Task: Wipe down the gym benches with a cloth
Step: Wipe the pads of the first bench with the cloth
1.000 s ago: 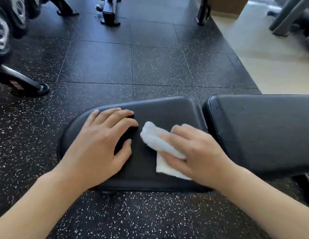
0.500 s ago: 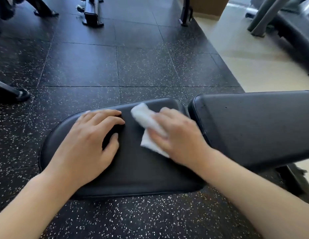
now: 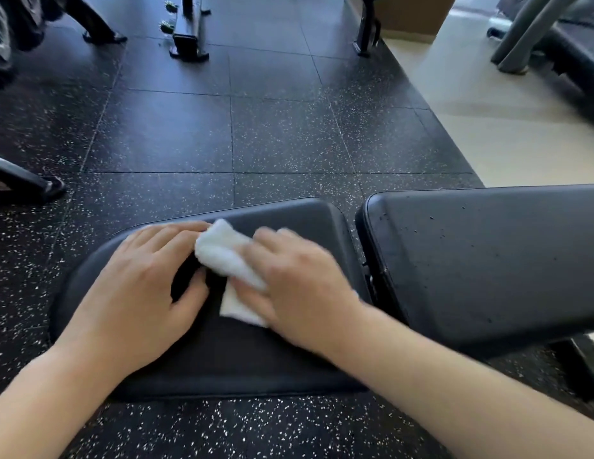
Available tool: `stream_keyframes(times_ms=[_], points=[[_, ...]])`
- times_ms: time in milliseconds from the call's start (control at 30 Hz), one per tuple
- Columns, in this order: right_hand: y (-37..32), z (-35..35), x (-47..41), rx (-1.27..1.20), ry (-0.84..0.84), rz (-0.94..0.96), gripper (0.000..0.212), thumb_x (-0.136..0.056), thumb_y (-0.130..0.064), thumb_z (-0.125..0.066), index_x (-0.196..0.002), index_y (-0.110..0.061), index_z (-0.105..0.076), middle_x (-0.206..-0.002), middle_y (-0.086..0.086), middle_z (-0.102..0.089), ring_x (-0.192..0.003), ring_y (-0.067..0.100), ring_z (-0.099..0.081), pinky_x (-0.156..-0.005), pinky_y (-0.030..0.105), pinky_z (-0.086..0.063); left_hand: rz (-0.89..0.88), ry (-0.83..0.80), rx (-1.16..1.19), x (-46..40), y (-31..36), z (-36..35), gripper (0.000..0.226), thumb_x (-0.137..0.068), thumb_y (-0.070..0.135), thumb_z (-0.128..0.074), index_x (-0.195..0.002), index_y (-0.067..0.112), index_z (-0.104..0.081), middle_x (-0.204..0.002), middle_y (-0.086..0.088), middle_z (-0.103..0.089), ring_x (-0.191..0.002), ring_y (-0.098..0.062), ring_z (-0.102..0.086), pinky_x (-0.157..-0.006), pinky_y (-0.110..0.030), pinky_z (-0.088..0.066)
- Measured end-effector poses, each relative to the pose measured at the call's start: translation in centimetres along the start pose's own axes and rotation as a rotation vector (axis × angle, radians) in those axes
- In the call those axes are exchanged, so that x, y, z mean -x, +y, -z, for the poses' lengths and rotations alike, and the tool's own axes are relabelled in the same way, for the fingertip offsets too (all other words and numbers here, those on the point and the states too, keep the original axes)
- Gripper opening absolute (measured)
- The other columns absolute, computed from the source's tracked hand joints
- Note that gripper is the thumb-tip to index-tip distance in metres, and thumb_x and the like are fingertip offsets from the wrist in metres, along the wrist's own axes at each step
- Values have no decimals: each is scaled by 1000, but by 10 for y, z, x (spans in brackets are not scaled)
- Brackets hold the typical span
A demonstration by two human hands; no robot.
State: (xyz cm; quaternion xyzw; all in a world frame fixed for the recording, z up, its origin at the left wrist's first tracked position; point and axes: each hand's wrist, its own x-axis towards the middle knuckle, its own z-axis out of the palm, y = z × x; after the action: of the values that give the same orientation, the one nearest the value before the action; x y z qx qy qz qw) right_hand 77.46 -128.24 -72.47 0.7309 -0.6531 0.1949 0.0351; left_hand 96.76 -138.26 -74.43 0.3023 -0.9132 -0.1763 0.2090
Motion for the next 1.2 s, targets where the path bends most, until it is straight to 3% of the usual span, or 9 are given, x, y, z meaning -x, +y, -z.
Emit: stream_keyframes(times_ms=[200,333,433,500,600,733,933,1100,1200], points=[[93,17,-33,-89,123,-489,23,-106,-33,-53,-102,-14,-66,-92,9,-63,-90,35,-60,-79,44,-47,11,27,16,1,1,0,33,-92,31,-53,-119,21,-68,-138,13,-63,-126,-19,-60,-117,-45,-40],[62,4,-29,172,35,-272,45,-100,-33,-30,-142,-27,-46,-105,5,-58,-97,32,-56,-84,46,-47,-5,35,1,2,-2,-3,32,-92,30,-54,-120,22,-67,-139,15,-62,-127,-17,-60,-118,-35,-37],[14,-4,-9,25,-97,-89,35,-93,-35,-39,-113,-16,-61,-102,8,-59,-92,32,-57,-72,46,-49,8,30,-19,2,-3,-5,35,-91,31,-53,-123,24,-65,-140,15,-60,-129,-14,-57,-118,-27,-32],[29,1,-11,-39,45,-75,19,-90,-28,-59,-100,-13,-66,-93,9,-62,-82,32,-60,-67,44,-51,5,28,-21,0,-3,-5,34,-91,31,-53,-123,26,-65,-140,16,-60,-129,-14,-57,-118,-29,-34],[82,14,-26,165,70,-195,30,-100,-26,-53,-129,-18,-58,-91,1,-51,-88,27,-57,-76,35,-42,13,33,-16,1,-2,-3,32,-91,32,-54,-121,28,-65,-140,19,-60,-128,-13,-58,-119,-33,-36],[85,8,-21,103,59,-387,31,-108,-36,-42,-121,-15,-61,-106,4,-58,-101,27,-55,-86,34,-41,15,45,-10,3,2,-2,31,-91,31,-54,-119,25,-67,-137,18,-62,-126,-12,-59,-119,-28,-33],[-6,-7,1,-21,-92,62,27,-96,-32,-55,-111,-12,-66,-98,7,-59,-87,29,-55,-72,43,-49,19,28,-17,2,2,-3,40,-89,30,-52,-122,15,-67,-130,3,-67,-124,-23,-62,-113,-47,-44],[80,12,-31,217,-8,-312,46,-105,-35,-39,-147,-17,-46,-101,8,-61,-99,32,-58,-87,46,-49,13,35,0,8,8,3,35,-91,32,-52,-116,18,-72,-136,9,-67,-126,-17,-62,-117,-40,-41],[83,11,-32,173,23,-438,41,-109,-36,-37,-144,-18,-49,-106,7,-60,-104,30,-58,-89,43,-47,28,22,34,13,9,8,37,-91,32,-52,-118,18,-73,-138,10,-66,-129,-15,-60,-118,-37,-40]])
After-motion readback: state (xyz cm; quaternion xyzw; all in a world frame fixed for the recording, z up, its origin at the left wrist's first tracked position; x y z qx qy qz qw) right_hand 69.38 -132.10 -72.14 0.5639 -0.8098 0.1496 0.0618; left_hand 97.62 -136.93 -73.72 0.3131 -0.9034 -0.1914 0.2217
